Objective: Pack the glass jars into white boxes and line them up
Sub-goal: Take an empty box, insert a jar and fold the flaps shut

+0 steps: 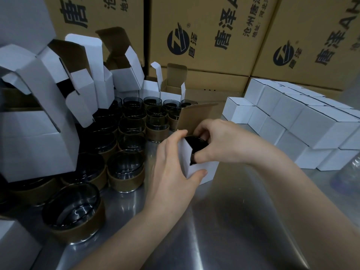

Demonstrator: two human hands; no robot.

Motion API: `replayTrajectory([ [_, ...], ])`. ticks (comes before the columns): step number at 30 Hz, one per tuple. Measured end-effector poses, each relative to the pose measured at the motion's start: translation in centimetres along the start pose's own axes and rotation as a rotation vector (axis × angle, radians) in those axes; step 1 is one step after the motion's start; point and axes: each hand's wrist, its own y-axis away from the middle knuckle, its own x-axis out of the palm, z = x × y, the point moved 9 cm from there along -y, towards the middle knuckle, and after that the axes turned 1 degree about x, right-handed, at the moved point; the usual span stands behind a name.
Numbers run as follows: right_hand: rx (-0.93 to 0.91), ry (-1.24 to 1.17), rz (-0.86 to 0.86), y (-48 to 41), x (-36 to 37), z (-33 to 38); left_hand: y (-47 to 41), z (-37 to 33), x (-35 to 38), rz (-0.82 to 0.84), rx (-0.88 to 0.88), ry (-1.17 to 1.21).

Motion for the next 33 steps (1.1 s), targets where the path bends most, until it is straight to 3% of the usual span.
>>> replayTrajectory([
  [24,-0.051,-0.025,0.017,0.5,0.2,0.0,-0.1,-0.1,0.4,0.053,0.005,-0.046],
  [29,-0.098,-0.163,-0.117,0.7,-0.6,-0.5,-0.1,0.0,0.3,0.052,-0.009,-0.051],
  [33,-0.141,-0.567,-0.398,0.8,-2.7,-1.6,-0.1,0.1,0.0,0.048,-0.024,-0.071],
])
